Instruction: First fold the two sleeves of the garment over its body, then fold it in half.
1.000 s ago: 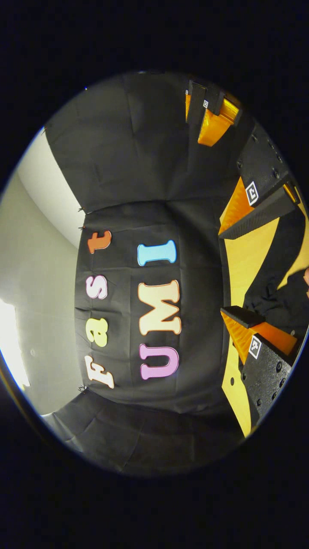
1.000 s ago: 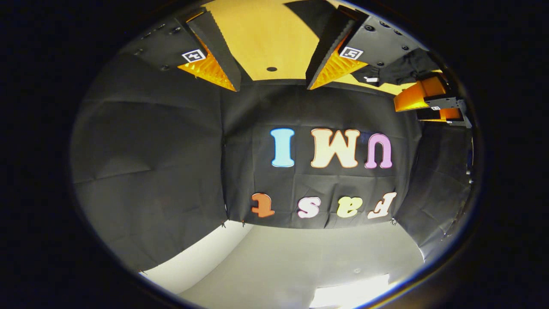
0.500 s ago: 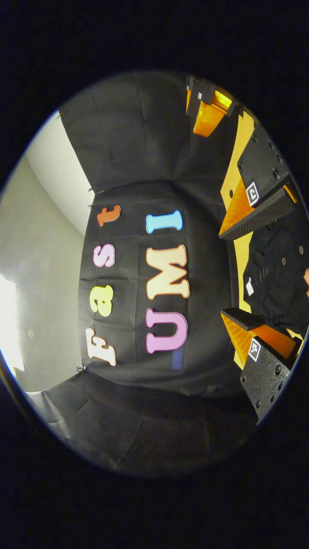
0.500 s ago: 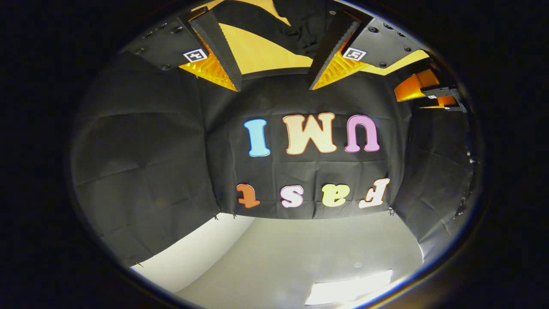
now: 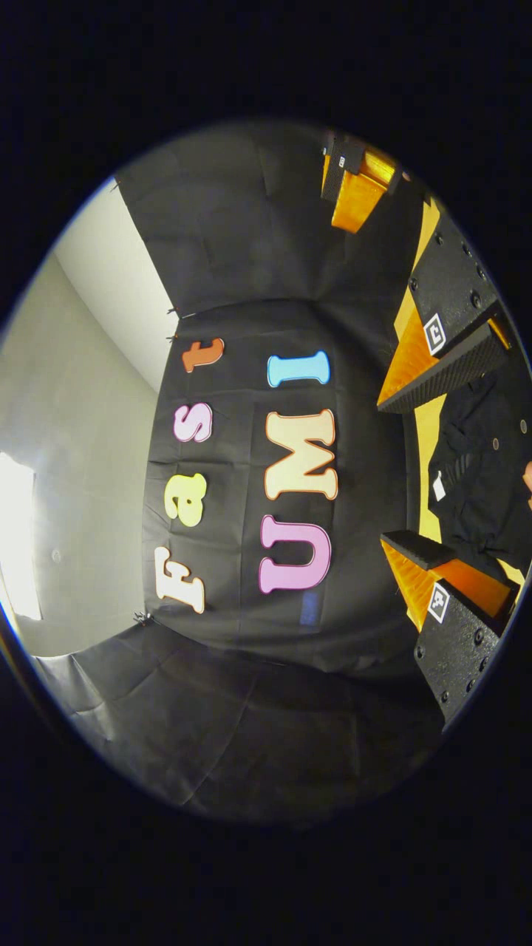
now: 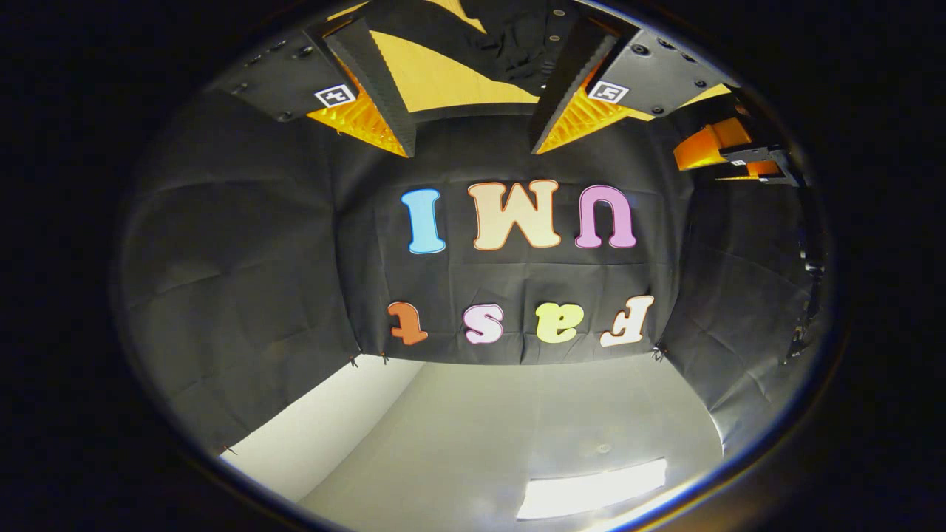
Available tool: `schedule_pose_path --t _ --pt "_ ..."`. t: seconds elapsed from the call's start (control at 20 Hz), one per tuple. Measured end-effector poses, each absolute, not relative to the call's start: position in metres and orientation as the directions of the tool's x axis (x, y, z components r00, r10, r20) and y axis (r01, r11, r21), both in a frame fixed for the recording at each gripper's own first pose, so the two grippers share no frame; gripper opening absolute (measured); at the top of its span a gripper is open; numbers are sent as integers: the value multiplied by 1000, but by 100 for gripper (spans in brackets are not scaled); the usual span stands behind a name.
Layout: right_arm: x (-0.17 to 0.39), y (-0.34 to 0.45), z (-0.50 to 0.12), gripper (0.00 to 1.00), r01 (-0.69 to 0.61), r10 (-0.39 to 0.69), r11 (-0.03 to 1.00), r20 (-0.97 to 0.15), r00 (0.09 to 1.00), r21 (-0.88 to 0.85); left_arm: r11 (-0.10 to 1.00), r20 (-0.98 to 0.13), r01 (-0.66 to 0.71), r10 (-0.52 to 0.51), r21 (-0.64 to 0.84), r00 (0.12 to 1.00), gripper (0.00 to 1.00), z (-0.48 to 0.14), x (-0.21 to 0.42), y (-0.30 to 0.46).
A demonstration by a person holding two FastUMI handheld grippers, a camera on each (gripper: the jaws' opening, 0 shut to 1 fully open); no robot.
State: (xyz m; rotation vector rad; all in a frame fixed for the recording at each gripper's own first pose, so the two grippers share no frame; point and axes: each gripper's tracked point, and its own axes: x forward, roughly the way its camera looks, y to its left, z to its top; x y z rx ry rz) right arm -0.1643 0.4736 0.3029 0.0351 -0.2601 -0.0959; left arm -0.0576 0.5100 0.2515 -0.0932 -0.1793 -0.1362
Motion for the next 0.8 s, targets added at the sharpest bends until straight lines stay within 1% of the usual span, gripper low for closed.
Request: schedule_pose_path --t 0.05,0.15,0.2,0.25,0.4,0.65,0.7,0.8 --pt "-168 474 306 97 90 -97 995 263 960 40 985 186 151 -134 -79 973 99 252 -58 508" --pt "-173 476 308 97 79 -85 996 275 958 33 984 192 151 -131 -92 973 99 255 -58 506" --pt "-176 478 309 95 76 -81 997 276 958 28 984 193 144 -123 -101 974 99 255 -58 506" --pt "-178 476 309 98 77 -81 997 277 957 23 984 191 145 -123 -108 974 99 255 -57 505" --pt "-182 471 308 97 93 -91 996 278 956 8 982 186 153 -131 -112 974 99 253 -59 503" --pt "-178 475 304 97 84 -82 996 259 962 1 982 177 147 -124 -121 976 99 250 -57 508" --pt "-177 476 306 95 80 -78 997 259 963 2 983 179 141 -118 -119 977 99 250 -56 510" --pt "-175 474 307 95 80 -77 997 263 962 -1 985 184 133 -111 -113 977 99 252 -54 513"
